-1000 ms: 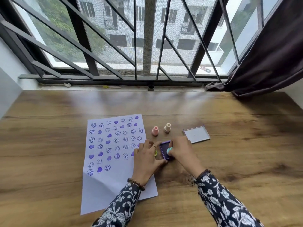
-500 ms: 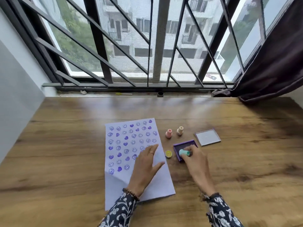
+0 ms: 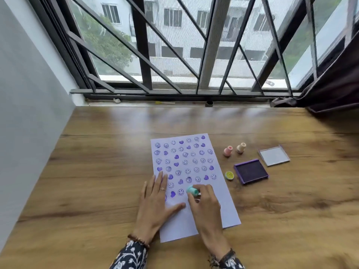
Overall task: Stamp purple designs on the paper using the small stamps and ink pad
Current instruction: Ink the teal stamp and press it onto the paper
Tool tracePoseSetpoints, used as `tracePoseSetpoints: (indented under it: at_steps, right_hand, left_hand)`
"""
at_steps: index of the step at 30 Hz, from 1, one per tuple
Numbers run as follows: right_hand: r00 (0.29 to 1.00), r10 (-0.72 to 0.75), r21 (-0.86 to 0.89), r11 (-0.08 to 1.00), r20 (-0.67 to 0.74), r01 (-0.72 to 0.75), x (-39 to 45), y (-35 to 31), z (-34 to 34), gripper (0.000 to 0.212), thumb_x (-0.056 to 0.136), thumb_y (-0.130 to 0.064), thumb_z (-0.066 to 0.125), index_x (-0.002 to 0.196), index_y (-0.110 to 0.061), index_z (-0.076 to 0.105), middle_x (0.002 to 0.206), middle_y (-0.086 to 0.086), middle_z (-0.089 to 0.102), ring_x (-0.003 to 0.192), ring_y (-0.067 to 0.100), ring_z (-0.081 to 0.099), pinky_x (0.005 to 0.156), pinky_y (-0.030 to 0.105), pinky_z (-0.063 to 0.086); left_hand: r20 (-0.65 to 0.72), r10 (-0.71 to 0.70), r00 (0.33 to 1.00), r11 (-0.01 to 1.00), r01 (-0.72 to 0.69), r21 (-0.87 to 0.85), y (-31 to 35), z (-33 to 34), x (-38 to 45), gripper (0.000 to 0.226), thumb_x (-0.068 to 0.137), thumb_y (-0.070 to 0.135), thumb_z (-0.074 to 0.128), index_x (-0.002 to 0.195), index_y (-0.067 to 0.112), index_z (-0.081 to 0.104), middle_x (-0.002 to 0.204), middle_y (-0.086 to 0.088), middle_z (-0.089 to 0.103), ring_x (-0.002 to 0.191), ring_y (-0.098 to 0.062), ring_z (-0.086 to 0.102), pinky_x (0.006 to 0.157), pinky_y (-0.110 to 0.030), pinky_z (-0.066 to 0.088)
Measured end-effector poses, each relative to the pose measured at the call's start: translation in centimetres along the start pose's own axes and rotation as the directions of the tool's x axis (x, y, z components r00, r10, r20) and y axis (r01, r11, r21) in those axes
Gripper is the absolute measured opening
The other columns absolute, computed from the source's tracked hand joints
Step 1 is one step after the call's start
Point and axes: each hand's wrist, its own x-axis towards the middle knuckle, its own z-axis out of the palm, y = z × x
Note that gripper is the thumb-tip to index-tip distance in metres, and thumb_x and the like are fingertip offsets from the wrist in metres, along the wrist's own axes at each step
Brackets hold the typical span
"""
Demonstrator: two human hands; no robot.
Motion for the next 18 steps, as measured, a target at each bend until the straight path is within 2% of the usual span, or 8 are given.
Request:
tracePoseSetpoints:
  at_steps: [3, 6, 8, 12, 15, 18]
  right_hand:
    - [0.999, -0.022, -0.123, 0.992, -0.039, 0.017, -0.3, -0.3, 0.5, 0.019, 0.089, -0.021, 0.058, 0.106, -0.013, 0.059, 0.104, 0.006, 0.059, 0.083, 0.024, 0.067, 0.067, 0.033, 0.049]
    - [0.998, -0.040, -0.212, 0.977, -0.044, 0.030, -0.5, -0.7, 0.7, 0.018, 0.089, -0.021, 0.058, 0.105, -0.012, 0.060, 0.101, 0.007, 0.060, 0.081, 0.027, 0.066, 0.063, 0.034, 0.050]
    - [0.998, -0.054, -0.262, 0.964, -0.045, 0.040, -0.5, -0.9, 0.9, 0.016, 0.087, -0.019, 0.061, 0.100, -0.009, 0.061, 0.096, 0.010, 0.061, 0.075, 0.031, 0.067, 0.058, 0.036, 0.051]
    - [0.997, -0.059, -0.347, 0.937, -0.044, 0.040, -0.4, -1.1, 1.1, 0.015, 0.083, -0.017, 0.067, 0.095, -0.008, 0.063, 0.091, 0.011, 0.064, 0.068, 0.031, 0.067, 0.053, 0.034, 0.052]
    - [1.000, -0.016, -0.348, 0.938, -0.015, 0.010, 0.0, -1.2, 1.0, 0.019, 0.090, -0.022, 0.056, 0.104, -0.011, 0.058, 0.104, 0.008, 0.061, 0.084, 0.030, 0.066, 0.066, 0.036, 0.050]
    - [1.000, -0.012, -0.352, 0.936, -0.005, 0.010, 0.3, -1.1, 1.0, 0.020, 0.093, -0.026, 0.050, 0.109, -0.014, 0.054, 0.109, 0.004, 0.058, 0.092, 0.025, 0.063, 0.072, 0.032, 0.047]
  left_hand:
    - [-0.035, 0.029, 0.999, 0.999, -0.029, 0.020, 0.0, 0.0, -0.1, 0.099, 0.067, 0.074, 0.050, 0.144, 0.019, 0.018, 0.155, 0.000, 0.019, 0.143, -0.021, 0.016, 0.111, -0.032, -0.004]
    - [-0.033, 0.043, 0.999, 0.994, -0.040, 0.097, 0.2, -0.4, -0.1, 0.094, 0.066, 0.076, 0.040, 0.136, 0.013, 0.039, 0.144, -0.007, 0.044, 0.131, -0.026, 0.043, 0.106, -0.035, 0.011]
    - [-0.011, 0.028, 1.000, 0.991, -0.026, 0.130, 0.3, -0.7, -0.1, 0.094, 0.064, 0.076, 0.034, 0.131, 0.010, 0.047, 0.136, -0.009, 0.053, 0.122, -0.026, 0.053, 0.102, -0.037, 0.018]
    - [0.031, 0.019, 0.999, 0.989, -0.023, 0.148, 0.2, -0.8, -0.2, 0.094, 0.066, 0.076, 0.033, 0.131, 0.010, 0.045, 0.137, -0.009, 0.052, 0.123, -0.026, 0.052, 0.103, -0.038, 0.018]
    - [0.056, 0.015, 0.998, 0.987, -0.024, 0.157, 0.2, -0.9, -0.2, 0.095, 0.066, 0.076, 0.032, 0.132, 0.009, 0.044, 0.139, -0.010, 0.050, 0.125, -0.027, 0.051, 0.104, -0.038, 0.017]
    - [0.052, 0.019, 0.998, 0.988, -0.027, 0.151, 0.1, -0.8, -0.1, 0.095, 0.067, 0.076, 0.032, 0.135, 0.010, 0.040, 0.141, -0.010, 0.047, 0.128, -0.028, 0.047, 0.105, -0.038, 0.015]
